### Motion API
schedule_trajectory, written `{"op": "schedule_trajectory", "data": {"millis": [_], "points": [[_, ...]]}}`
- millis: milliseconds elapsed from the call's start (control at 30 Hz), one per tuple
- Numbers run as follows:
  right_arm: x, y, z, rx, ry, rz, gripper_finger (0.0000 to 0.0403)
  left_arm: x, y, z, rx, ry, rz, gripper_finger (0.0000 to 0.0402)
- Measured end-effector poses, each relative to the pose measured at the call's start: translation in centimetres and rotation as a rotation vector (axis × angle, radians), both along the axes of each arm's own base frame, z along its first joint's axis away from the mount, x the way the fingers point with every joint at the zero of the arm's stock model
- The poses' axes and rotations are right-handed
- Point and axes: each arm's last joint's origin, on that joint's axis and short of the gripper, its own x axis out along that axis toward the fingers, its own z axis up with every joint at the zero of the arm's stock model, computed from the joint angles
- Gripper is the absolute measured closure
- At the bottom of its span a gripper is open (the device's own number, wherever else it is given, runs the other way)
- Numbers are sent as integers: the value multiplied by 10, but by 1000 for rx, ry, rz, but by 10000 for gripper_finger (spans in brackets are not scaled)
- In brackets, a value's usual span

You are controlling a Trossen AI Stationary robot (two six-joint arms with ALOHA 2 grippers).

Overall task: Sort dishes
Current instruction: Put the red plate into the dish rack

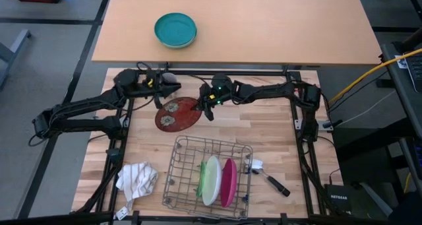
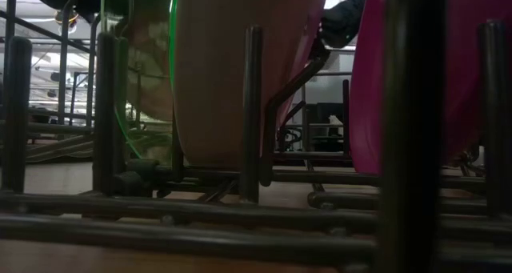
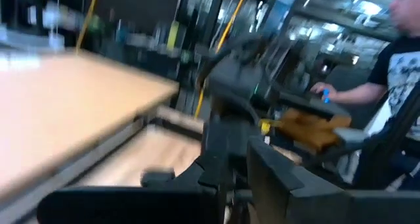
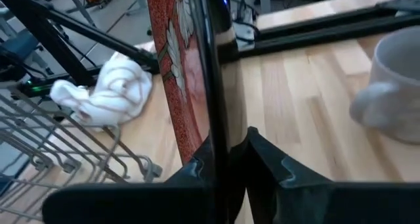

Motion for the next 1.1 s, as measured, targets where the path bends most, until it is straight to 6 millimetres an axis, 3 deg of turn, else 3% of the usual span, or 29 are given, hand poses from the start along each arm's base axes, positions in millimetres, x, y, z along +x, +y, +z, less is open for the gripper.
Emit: {"op": "schedule_trajectory", "data": {"millis": [200,367,767,900,1100], "points": [[-16,5,38,-17,-52,0,365,-11,-6,20,162,-128,9,367],[-41,12,75,-46,-46,-8,365,-21,-13,27,199,-155,11,374],[-140,33,161,-224,1,-234,365,-30,-25,21,194,-53,-29,390],[-174,40,176,-233,41,-332,365,-27,-28,13,173,28,-58,397],[-207,55,179,-229,154,-465,365,-21,-45,5,261,96,-187,401]]}}
